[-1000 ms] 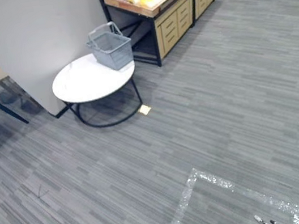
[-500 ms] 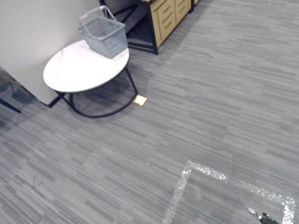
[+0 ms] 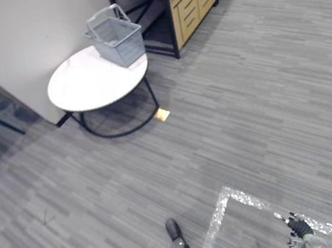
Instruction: Pick vegetable in the basket
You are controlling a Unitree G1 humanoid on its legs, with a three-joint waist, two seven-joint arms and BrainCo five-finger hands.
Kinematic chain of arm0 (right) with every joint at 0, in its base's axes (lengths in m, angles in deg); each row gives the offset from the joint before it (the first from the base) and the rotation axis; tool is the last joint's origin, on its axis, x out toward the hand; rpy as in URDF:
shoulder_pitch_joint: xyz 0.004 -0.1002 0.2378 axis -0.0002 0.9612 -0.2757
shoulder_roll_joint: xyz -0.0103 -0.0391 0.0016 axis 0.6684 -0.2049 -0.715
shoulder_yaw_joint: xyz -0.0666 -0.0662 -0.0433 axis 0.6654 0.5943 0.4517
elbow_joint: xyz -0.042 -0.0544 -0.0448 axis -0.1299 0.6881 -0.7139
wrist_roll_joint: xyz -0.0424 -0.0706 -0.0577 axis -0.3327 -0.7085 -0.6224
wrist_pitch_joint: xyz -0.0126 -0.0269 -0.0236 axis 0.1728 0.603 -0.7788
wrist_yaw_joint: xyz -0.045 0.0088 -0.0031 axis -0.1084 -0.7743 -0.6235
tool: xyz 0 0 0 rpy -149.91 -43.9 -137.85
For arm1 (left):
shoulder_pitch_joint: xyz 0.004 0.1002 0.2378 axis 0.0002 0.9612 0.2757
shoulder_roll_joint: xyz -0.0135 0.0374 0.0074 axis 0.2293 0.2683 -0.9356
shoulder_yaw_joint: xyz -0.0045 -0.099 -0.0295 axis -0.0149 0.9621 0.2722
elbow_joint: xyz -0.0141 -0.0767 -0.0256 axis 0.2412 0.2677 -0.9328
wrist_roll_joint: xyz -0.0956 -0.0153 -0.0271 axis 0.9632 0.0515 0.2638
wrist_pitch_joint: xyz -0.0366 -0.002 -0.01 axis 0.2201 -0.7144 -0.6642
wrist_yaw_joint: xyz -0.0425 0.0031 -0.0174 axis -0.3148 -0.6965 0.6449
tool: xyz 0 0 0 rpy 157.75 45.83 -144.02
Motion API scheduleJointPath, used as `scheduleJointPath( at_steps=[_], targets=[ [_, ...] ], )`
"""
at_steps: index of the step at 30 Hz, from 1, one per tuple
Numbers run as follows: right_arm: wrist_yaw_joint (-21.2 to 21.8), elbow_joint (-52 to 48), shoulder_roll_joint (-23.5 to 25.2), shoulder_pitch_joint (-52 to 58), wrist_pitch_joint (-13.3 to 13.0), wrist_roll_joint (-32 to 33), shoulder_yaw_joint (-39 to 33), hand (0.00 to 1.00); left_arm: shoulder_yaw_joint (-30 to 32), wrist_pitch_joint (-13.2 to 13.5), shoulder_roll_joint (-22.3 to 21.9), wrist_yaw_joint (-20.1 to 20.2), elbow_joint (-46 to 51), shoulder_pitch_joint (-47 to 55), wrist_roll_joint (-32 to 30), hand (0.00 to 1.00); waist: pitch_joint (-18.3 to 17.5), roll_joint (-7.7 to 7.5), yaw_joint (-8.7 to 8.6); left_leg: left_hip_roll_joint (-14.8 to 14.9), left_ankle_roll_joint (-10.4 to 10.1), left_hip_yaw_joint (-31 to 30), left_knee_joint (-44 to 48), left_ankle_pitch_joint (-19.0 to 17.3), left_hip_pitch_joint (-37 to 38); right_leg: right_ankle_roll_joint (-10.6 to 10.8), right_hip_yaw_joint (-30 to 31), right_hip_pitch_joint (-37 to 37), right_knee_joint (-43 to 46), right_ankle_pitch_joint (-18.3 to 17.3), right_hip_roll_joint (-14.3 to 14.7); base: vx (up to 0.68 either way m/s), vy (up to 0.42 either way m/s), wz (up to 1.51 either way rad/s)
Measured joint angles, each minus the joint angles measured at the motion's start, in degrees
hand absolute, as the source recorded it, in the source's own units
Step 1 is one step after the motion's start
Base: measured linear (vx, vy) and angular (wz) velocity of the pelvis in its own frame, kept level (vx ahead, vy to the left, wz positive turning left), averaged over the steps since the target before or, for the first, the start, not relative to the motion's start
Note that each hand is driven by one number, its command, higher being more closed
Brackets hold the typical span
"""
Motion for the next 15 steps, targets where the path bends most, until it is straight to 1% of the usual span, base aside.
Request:
scheduleJointPath(
  at_steps=[1, 2, 3, 4, 5, 6, 7, 8, 9, 10, 11, 12, 13, 14, 15],
  targets=[
    [0.32, -0.07, 1.01, 0.19, -0.1, -0.29, -0.04, 0.0, -0.1, -0.05, 1.17, 0.02, -0.08, -0.23, -0.27, 0.0, -1.16, -1.74, -0.19, -2.05, 0.92, 0.43, 2.37, -3.07, -1.07, -0.26, 0.83, -2.99, 5.08, 1.13, -2.76, 0.44, 0.239, 0.02],
    [0.62, 0.04, 1.18, 0.75, -0.18, -0.76, -0.13, 0.0, -0.03, -0.07, 1.83, 0.05, 0.05, -0.57, -0.89, 0.0, -1.19, -2.14, -0.6, -3.53, 2.14, 0.52, 3.68, -4.55, -0.77, 0.56, 2.2, -6.58, 13.51, 3.41, -5.0, 0.56, 0.327, 0.2],
    [0.66, 0.18, 1.17, 1.19, -0.16, -1.71, -0.21, 0.0, -0.03, -0.07, 1.93, 0.07, 0.06, -0.6, -1.1, 0.0, -1.1, -2.31, -0.81, -4.19, 2.89, 0.66, 4.05, -5.4, 0.04, 0.62, 2.91, -7.79, 17.46, 4.9, -6.02, 0.65, 0.387, 0.26],
    [0.68, 0.3, 1.05, 2.21, 0.02, -3.73, -0.62, 0.0, -0.07, -0.25, 1.91, 0.14, -0.04, -0.44, -1.11, 0.0, -1.02, -2.47, -0.89, -5.33, 3.62, 1.47, 4.22, -7.79, 3.21, 0.56, 3.86, -10.96, 27.35, 10.88, -8.3, 0.64, 0.353, 0.09],
    [0.64, 0.25, 0.96, 2.97, 0.16, -5.2, -0.79, 0.0, -0.31, -0.32, 1.56, 0.18, 0.03, 0.31, -1.22, 0.0, -0.95, -2.26, -0.92, -5.99, 4.45, 2.43, 3.29, -9.7, 7.34, 0.52, 4.79, -14.06, 35.97, 20.4, -10.43, 0.51, 0.249, 0.01],
    [0.67, 0.21, 1.02, 3.3, 0.16, -5.72, -0.77, 0.0, -0.73, -0.34, 1.33, 0.19, 0.08, 0.58, -1.33, 0.0, -0.74, -1.92, -0.97, -6.33, 4.72, 2.86, 2.43, -10.48, 9.72, 1.08, 5.0, -15.64, 40.41, 24.31, -11.29, 0.4, 0.166, -0.05],
    [0.82, 0.14, 1.2, 3.33, 0.15, -6.63, -0.92, 0.0, -1.1, -0.54, 1.5, 0.21, 0.1, 0.49, -2.17, 0.0, -0.66, -1.95, -1.04, -6.83, 4.74, 2.96, 1.4, -11.31, 12.36, 0.43, 4.6, -18.57, 47.56, 23.66, -12.18, 0.46, 0.114, 0.03],
    [0.8, -0.07, 0.86, 3.17, 0.13, -7.09, -1.32, 0.0, -1.22, -0.61, 1.82, 0.18, 0.39, -0.28, -2.69, 0.0, -0.55, -1.82, -1.37, -7.13, 4.73, 2.87, -1.13, -11.7, 17.0, -1.24, 2.83, -23.25, 56.37, 18.45, -11.89, 0.45, 0.084, 0.06],
    [0.76, -0.09, 0.66, 3.2, 0.12, -7.11, -1.37, 0.0, -1.22, -0.58, 1.8, 0.14, 0.88, -0.57, -2.78, 0.0, -0.41, -1.6, -1.46, -7.12, 4.73, 2.83, -2.26, -11.71, 18.84, -1.67, 1.48, -24.66, 58.1, 16.06, -11.42, 0.53, 0.054, 0.08],
    [0.69, -0.33, 0.19, 3.21, 0.03, -7.1, -1.46, 0.0, -1.38, -0.57, 1.58, 0.08, 1.69, -1.32, -2.77, 0.0, -0.01, -0.99, -1.82, -6.82, 4.62, 2.79, -4.34, -11.78, 22.25, -3.85, -2.4, -26.63, 58.01, 10.41, -10.35, 0.42, -0.025, 0.15],
    [0.68, -0.69, -0.07, 3.24, 0.07, -7.11, -1.46, 0.0, -1.77, -0.53, 1.41, 0.02, 2.66, -2.13, -2.77, 0.0, 0.15, -0.74, -2.57, -6.56, 4.51, 2.77, -5.51, -11.83, 24.74, -5.58, -7.13, -28.15, 53.01, 5.79, -9.43, 0.47, -0.095, 0.21],
    [0.66, -0.69, -0.06, 3.44, 0.09, -7.14, -1.45, 0.0, -1.83, -0.47, 1.36, 0.01, 3.06, -2.71, -2.75, 0.0, 0.2, -0.82, -2.71, -6.52, 4.45, 2.7, -5.45, -11.87, 25.36, -6.05, -9.16, -28.77, 49.25, 4.92, -9.17, 0.36, -0.137, 0.34],
    [0.65, -0.73, -0.07, 3.75, 0.14, -7.18, -1.35, 0.0, -2.12, -0.26, 1.11, 0.03, 3.48, -3.96, -2.74, 0.0, 0.23, -0.82, -2.77, -6.37, 3.95, 2.45, -5.29, -12.24, 26.12, -6.23, -11.18, -29.98, 38.8, 4.92, -8.17, 0.42, -0.277, 0.51],
    [0.63, -0.79, -0.16, 4.49, 0.19, -7.2, -1.35, 0.0, -2.34, 0.19, 0.79, 0.02, 4.01, -5.19, -2.74, 0.0, 0.35, -0.67, -3.01, -6.01, 2.31, 2.03, -5.4, -14.21, 26.63, -4.53, -11.0, -30.06, 25.17, 6.75, -6.77, 0.28, -0.216, 0.62],
    [0.6, -0.77, -0.11, 4.99, 0.24, -7.24, -1.36, 0.0, -2.33, 0.46, 0.94, 0.01, 4.56, -5.47, -2.73, 0.0, 0.27, -1.01, -3.23, -6.11, 0.89, 1.59, -5.96, -15.9, 26.77, -4.06, -9.93, -29.82, 16.85, 9.68, -6.47, 0.35, -0.291, 0.62]
  ],
)
